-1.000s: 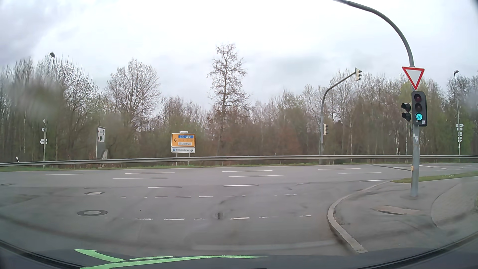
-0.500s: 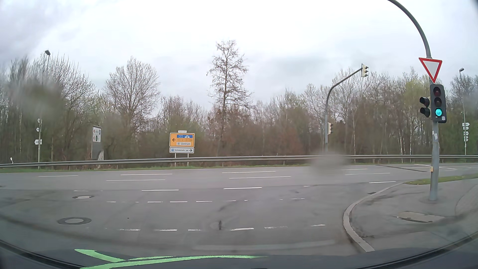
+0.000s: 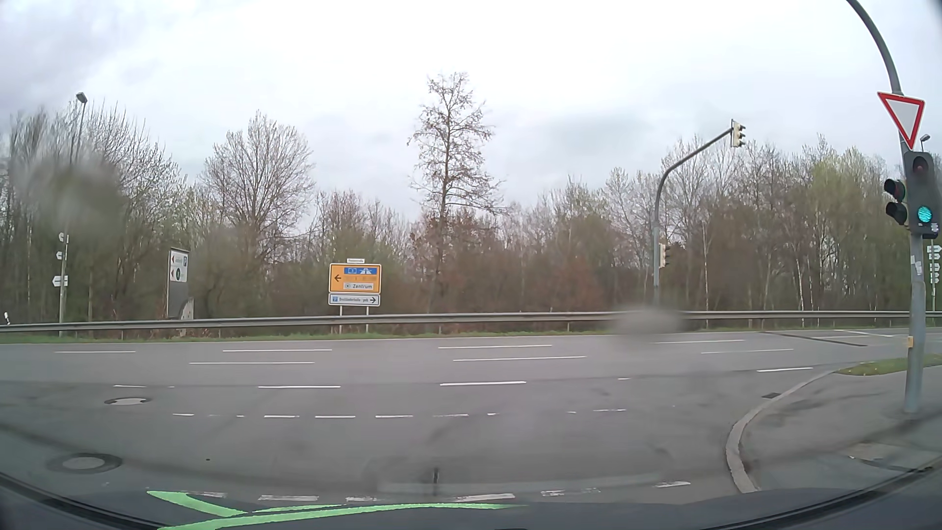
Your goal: Follow the waypoints while adhering to traffic rules and regulations
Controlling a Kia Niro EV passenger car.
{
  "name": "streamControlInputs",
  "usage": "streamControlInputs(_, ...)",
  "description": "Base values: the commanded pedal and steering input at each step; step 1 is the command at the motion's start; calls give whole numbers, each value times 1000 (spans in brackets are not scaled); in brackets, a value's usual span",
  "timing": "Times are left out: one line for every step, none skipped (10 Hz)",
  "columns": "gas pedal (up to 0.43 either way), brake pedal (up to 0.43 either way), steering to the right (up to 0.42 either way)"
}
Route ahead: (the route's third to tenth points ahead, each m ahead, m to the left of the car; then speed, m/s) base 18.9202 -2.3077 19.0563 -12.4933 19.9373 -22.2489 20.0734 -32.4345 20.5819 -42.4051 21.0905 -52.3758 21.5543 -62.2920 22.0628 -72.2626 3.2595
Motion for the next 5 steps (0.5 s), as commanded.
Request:
streamControlInputs(228,0,16)
streamControlInputs(228,0,38)
streamControlInputs(228,0,63)
streamControlInputs(228,0,86)
streamControlInputs(228,0,101)
